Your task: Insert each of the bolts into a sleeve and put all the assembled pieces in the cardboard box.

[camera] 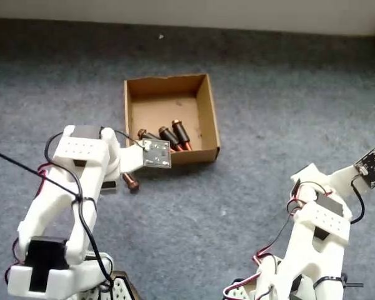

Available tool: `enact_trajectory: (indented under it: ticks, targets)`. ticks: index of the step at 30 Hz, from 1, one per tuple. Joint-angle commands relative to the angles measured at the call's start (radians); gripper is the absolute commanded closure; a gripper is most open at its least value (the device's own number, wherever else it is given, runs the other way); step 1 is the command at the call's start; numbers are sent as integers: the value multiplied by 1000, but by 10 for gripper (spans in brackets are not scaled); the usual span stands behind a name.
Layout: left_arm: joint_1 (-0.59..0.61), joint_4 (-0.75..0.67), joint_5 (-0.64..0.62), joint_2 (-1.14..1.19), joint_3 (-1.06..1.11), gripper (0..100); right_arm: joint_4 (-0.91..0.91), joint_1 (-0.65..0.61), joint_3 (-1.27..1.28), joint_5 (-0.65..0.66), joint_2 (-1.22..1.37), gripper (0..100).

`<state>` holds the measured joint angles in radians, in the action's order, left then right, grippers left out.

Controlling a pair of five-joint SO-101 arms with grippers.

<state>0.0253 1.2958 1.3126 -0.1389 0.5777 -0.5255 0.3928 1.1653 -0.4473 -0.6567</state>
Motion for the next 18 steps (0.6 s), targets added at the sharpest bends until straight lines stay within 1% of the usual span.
enact_trajectory:
  ticks: [1,7,18]
  targets:
    - [-48,9,203,85,-101,880,22,-10,-8,-5,-39,993]
    - [-97,9,201,208,-196,881,22,-10,-8,-5,-39,992]
    - [-68,14,207,412,-348,880,22,-10,-12,-5,-39,991]
